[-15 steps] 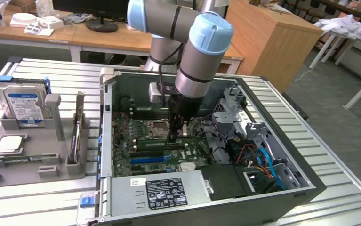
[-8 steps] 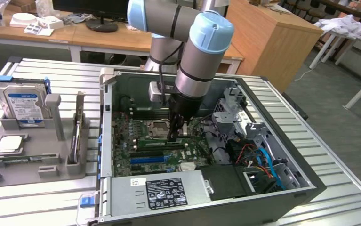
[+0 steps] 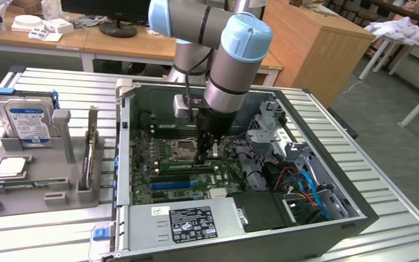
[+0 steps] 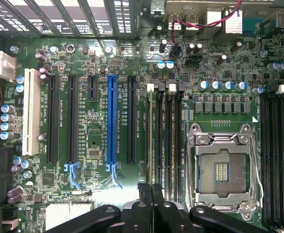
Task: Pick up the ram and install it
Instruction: 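Insert the ram into the slot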
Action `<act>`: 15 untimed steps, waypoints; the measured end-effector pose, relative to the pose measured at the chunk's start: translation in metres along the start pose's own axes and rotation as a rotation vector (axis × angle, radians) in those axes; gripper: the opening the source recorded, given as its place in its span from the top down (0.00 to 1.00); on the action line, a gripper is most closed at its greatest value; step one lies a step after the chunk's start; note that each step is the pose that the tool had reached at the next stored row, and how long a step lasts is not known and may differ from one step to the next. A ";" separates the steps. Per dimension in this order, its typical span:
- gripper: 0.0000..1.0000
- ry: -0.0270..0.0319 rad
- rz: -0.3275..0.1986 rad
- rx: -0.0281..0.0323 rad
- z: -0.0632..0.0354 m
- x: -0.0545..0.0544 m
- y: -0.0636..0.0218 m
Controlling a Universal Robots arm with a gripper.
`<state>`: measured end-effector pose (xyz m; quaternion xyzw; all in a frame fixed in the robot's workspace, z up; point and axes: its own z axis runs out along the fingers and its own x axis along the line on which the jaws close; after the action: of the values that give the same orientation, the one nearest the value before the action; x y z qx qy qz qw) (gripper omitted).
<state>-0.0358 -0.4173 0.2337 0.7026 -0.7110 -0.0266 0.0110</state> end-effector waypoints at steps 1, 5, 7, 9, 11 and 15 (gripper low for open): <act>0.89 0.0000 0.000 0.0000 0.0000 0.000 0.0000; 0.89 0.0000 0.000 0.0000 0.0010 0.000 0.0000; 0.89 0.0000 0.000 0.0000 0.0010 0.000 0.0000; 0.89 0.0001 0.000 0.0000 0.0010 0.000 0.0000; 0.89 -0.0002 0.000 0.0001 0.0018 0.000 -0.0001; 0.89 0.0002 0.000 0.0000 0.0020 0.000 -0.0001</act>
<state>-0.0358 -0.4173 0.2317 0.7026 -0.7110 -0.0265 0.0111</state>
